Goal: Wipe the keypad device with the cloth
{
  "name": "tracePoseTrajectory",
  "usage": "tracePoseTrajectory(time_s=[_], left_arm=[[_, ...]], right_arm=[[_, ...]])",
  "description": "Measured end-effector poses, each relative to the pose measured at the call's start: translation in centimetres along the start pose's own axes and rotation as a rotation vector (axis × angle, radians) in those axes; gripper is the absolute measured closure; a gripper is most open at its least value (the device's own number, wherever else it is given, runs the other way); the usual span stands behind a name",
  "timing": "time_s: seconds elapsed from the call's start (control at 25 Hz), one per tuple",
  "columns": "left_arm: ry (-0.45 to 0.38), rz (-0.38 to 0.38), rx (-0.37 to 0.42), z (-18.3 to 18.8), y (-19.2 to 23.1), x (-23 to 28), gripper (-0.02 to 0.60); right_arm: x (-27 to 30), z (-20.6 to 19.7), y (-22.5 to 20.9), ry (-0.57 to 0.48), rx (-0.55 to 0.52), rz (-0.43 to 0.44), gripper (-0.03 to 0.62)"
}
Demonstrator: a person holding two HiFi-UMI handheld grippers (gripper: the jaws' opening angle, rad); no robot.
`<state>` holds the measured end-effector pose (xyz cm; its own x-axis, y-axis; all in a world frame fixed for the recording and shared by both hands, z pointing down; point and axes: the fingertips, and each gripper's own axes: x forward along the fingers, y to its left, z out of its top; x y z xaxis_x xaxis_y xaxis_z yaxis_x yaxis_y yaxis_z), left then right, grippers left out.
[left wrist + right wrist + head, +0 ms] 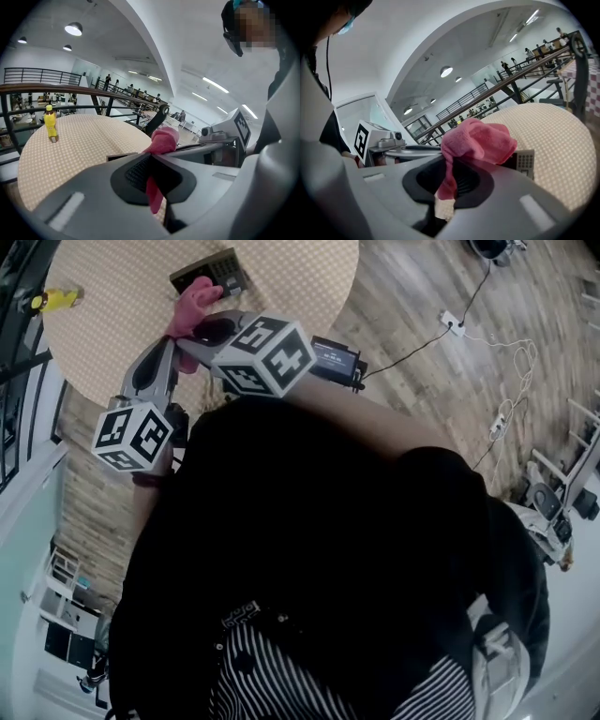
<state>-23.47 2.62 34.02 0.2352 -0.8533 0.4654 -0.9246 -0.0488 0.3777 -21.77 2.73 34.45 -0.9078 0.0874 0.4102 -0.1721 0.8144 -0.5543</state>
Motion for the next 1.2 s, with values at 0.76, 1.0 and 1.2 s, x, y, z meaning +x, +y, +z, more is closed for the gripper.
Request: tracePoseTrajectory(time_s=[0.76,1.0,1.2], left_arm=[[0.194,-0.169,0.046,0.0,3.5,9.5,0.577],[0.226,-0.188,0.068,0.2,3.3,10.9,0.577],[0.268,-0.219,0.073,0.6,3.2,12.8,0.577]], right_arm=[[2.8,0.8,-9.8,-0.05,0.218,-0.175,0.55],[2.7,0.6,-11.2,-0.055,0.233,-0.198,0.549],[2.4,1.0,-12.9,-0.067,0.239,-0.227,0.549]])
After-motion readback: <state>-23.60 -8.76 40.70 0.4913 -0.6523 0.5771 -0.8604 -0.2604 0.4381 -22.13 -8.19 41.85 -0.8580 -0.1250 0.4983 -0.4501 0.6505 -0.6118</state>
